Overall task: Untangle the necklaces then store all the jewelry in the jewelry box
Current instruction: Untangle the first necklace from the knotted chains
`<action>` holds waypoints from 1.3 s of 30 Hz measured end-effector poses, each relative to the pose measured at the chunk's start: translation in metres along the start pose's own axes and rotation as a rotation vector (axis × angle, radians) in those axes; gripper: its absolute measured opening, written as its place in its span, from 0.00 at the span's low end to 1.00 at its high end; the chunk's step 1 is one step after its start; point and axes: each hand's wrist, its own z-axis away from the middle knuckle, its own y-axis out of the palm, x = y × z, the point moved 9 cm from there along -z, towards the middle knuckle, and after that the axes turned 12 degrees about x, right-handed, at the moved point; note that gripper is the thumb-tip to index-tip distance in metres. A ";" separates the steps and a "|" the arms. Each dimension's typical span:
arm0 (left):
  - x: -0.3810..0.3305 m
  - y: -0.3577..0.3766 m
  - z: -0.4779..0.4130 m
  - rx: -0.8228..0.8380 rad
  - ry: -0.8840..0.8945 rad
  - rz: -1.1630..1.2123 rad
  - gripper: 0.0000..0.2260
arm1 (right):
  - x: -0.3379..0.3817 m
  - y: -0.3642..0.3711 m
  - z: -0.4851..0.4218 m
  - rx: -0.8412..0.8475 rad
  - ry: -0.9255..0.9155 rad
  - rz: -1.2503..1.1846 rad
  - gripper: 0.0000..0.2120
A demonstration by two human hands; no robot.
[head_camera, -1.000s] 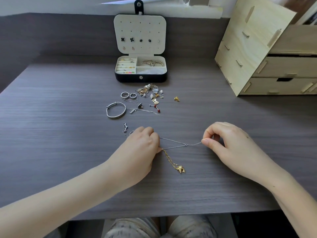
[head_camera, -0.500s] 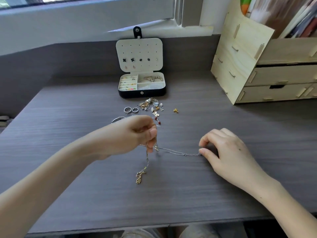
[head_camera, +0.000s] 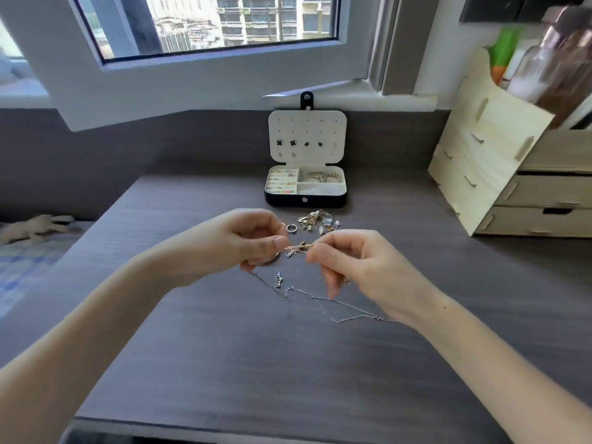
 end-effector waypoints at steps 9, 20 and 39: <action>0.101 -0.128 0.065 -0.350 -0.315 -0.150 0.10 | -0.008 -0.005 -0.086 -0.221 0.072 0.453 0.08; 0.161 -0.204 0.070 -0.755 -0.558 -0.550 0.08 | -0.024 0.091 -0.146 -0.033 -0.003 1.341 0.11; 0.131 -0.173 0.060 -1.025 -0.465 -0.721 0.11 | -0.006 0.043 -0.056 -0.195 -0.113 1.139 0.05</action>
